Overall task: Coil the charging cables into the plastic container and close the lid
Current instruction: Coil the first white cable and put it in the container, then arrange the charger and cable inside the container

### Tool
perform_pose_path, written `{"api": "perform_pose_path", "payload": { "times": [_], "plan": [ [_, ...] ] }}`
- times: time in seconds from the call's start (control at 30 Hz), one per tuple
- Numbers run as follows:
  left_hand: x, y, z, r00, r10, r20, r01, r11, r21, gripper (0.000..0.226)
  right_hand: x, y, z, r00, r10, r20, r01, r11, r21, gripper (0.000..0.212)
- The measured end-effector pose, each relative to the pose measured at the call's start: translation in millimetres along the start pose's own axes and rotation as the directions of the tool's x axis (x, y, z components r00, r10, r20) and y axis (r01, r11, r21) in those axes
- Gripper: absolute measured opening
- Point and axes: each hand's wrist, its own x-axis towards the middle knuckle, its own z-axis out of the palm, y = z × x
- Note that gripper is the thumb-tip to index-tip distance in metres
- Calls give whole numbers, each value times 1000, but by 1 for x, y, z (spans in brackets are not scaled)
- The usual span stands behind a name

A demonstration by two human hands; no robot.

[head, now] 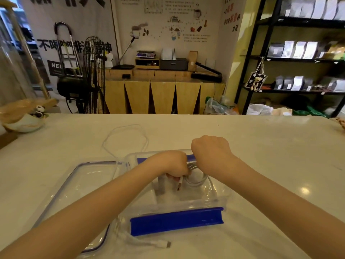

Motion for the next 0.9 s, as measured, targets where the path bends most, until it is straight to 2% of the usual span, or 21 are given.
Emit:
{"api": "perform_pose_path", "payload": {
  "times": [0.23,0.33,0.4,0.5,0.6,0.7,0.8,0.9],
  "plan": [
    [-1,-5,-2,998,29,-50,-28,999,36,31,4,4,5,1000,-17,-5,17,1000,-1,21],
    [-10,-9,-7,997,50,-67,-58,992,-114,18,8,6,7,996,-61,-61,65,995,70,17],
    [-22,-12,-11,992,67,-108,-88,976,-200,20,9,5,10,982,-147,-122,164,976,143,19],
    [-48,-27,-18,958,115,-263,-158,976,-149,21,5,-1,8,936,-299,-186,347,878,331,22],
    [-80,-45,-23,926,150,-348,-183,981,-66,13,1,-11,2,889,-409,-205,449,698,558,19],
    [-103,-60,-23,946,97,-309,-108,994,-19,15,-2,-24,-2,871,-484,-84,382,560,735,22],
    [-110,-67,-14,958,30,-286,-14,998,58,29,-2,-38,3,846,-528,79,280,565,776,33],
    [-110,-67,-5,955,5,-296,23,995,93,33,-2,-46,10,844,-517,145,220,579,785,39]
  ]
}}
